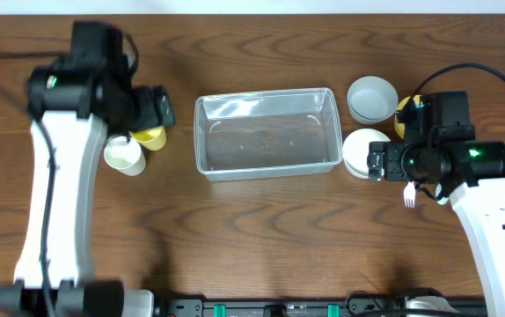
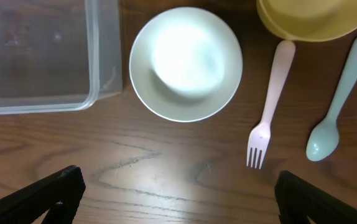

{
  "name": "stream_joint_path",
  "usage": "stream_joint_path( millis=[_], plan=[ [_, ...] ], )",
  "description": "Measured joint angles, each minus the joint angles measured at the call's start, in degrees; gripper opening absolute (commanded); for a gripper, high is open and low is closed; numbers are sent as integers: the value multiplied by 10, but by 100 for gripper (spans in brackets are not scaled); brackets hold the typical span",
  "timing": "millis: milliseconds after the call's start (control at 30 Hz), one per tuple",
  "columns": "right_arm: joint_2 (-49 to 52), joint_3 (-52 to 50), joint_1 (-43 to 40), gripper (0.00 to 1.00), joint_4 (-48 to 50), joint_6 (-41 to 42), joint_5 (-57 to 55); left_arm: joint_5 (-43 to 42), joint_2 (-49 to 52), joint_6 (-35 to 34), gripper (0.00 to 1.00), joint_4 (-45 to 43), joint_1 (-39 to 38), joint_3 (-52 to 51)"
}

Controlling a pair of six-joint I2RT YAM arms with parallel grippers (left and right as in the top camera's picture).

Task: Pack container
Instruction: 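Move the left gripper over the yellow cup and lower onto it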

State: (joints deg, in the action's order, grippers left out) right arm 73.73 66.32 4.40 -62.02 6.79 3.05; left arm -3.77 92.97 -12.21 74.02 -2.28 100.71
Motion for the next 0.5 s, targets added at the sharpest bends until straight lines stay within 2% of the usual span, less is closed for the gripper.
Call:
stream_joint_path(
  millis=[233, 467, 500],
  plan=[
    [9, 0, 0, 99, 0, 2, 0, 8, 133, 8, 98, -36, 0, 8],
    [9, 0, 0, 99, -1, 2, 0, 28, 223, 16, 100, -54, 8, 8],
    [9, 0, 0, 99, -1, 2, 0, 30, 231, 16, 97, -54, 10, 8]
  ],
)
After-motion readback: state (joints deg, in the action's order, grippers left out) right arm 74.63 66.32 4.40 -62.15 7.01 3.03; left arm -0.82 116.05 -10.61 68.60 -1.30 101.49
